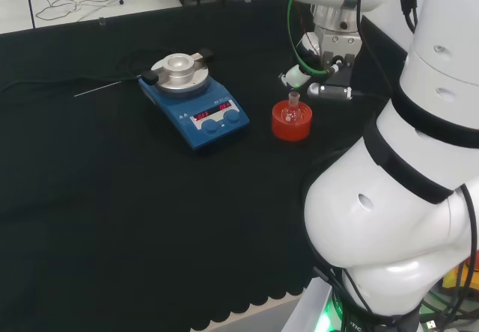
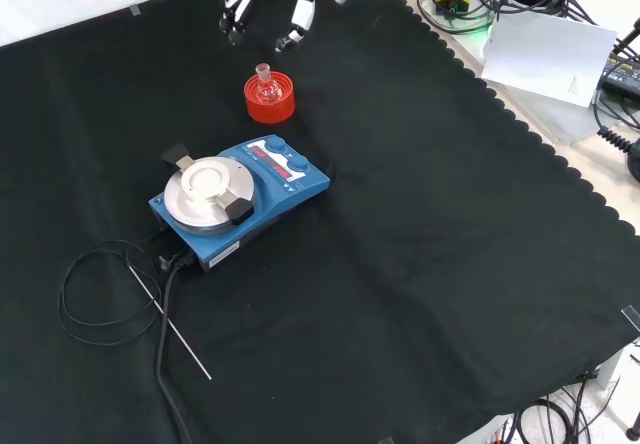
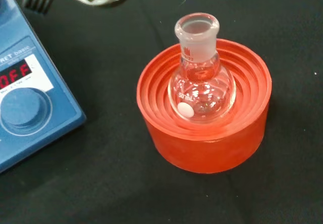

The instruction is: Pick up the round-bottom flask.

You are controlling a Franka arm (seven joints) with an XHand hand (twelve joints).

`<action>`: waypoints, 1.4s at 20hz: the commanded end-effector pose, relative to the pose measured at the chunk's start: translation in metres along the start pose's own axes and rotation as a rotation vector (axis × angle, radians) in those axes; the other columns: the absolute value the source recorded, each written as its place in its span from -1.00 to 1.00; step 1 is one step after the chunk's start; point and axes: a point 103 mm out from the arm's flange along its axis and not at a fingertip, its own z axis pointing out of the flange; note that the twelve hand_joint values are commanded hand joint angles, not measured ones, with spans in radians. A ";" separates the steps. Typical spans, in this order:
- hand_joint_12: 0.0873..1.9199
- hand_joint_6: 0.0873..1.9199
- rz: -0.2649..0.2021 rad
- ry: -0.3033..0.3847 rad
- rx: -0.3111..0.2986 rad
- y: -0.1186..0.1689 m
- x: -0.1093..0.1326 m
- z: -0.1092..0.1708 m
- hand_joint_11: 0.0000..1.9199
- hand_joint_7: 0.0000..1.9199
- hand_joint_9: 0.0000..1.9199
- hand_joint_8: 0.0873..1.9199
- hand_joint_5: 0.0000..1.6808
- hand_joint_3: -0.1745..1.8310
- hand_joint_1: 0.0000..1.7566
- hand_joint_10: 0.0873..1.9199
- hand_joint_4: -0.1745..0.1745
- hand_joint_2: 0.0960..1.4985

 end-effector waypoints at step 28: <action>0.45 -0.44 -0.023 0.070 0.019 0.035 -0.027 0.066 -0.92 -0.65 -0.45 -0.39 -0.19 -0.15 0.01 -0.39 -0.15 -0.26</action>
